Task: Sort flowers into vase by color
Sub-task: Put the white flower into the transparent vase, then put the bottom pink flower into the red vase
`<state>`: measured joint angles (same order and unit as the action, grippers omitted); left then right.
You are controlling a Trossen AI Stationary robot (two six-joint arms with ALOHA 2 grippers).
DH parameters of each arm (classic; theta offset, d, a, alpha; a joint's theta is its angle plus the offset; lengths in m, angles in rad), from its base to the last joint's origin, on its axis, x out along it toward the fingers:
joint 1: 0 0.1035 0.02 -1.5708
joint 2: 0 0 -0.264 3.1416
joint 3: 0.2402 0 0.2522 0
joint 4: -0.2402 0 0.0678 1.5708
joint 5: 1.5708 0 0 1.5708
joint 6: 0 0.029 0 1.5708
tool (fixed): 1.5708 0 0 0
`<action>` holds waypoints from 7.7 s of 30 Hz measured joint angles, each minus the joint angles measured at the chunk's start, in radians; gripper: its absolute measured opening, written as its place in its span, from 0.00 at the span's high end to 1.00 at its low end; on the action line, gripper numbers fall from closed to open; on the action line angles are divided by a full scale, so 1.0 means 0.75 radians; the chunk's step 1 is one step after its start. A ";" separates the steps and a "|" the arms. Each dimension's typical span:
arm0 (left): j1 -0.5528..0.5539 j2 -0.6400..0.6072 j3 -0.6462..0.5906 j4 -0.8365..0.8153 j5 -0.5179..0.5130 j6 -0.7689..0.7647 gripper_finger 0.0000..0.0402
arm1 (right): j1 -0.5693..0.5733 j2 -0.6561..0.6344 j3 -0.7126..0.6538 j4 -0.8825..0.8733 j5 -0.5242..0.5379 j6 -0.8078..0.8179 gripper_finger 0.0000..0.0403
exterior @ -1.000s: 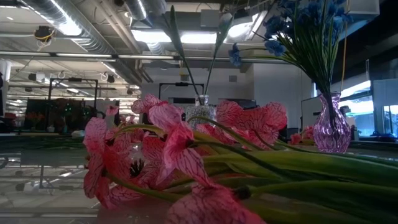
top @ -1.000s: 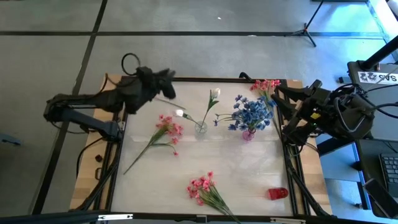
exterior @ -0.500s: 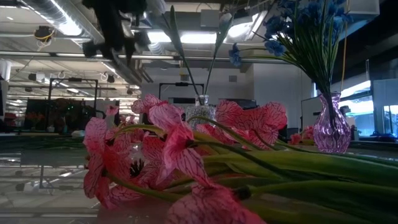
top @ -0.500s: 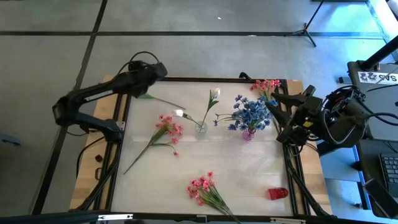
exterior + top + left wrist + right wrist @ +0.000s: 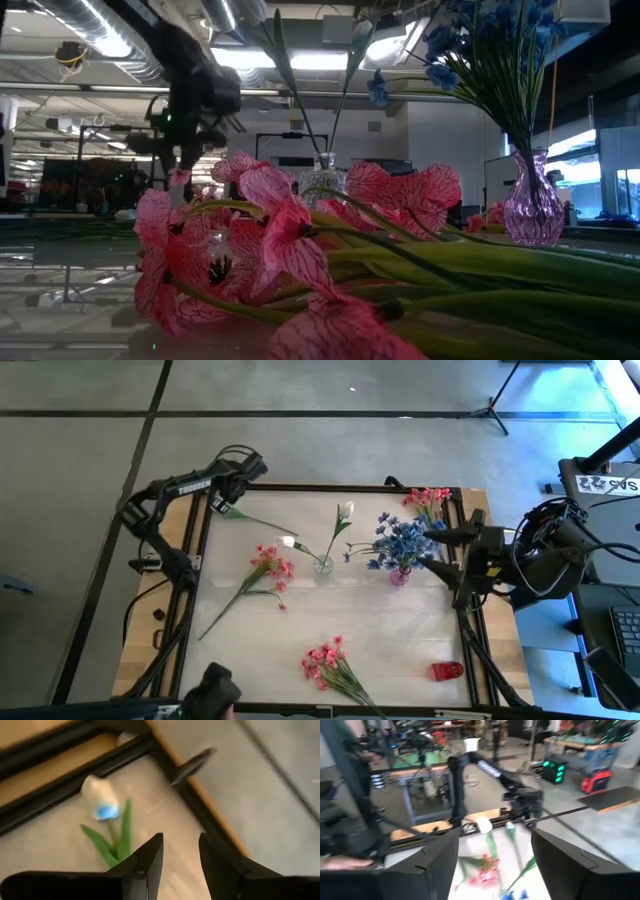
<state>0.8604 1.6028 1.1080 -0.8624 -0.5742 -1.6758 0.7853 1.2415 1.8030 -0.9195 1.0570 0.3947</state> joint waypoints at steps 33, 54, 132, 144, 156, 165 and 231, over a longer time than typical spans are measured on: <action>0.212 0.161 -0.265 0.154 0.362 -0.206 0.87 | -0.001 -0.066 0.000 -0.147 0.032 0.057 0.35; -0.432 -0.935 -0.237 0.454 -0.149 0.988 0.99 | -0.001 -0.065 0.000 -0.256 0.142 0.055 0.35; -1.372 -0.145 -0.235 2.286 0.196 2.725 0.99 | 0.000 -0.016 0.001 -0.241 0.315 -0.075 0.35; -1.354 -0.137 -0.234 2.259 0.145 2.614 0.99 | 0.000 -0.016 0.001 -0.241 0.316 -0.075 0.35; -1.345 -0.136 -0.234 2.234 0.110 2.560 0.99 | -0.001 -0.016 0.001 -0.240 0.315 -0.074 0.35; -1.333 -0.136 -0.234 2.235 -0.007 2.557 0.99 | -0.001 -0.016 0.001 -0.240 0.315 -0.075 0.35; -1.467 -0.300 0.485 0.511 0.093 1.859 0.61 | 0.000 -0.015 0.000 -0.243 -0.042 0.109 0.35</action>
<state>-0.2395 1.3781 1.4715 -0.4794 -0.5046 -0.2817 0.7850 1.2304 1.8030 -1.1019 1.0258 0.4767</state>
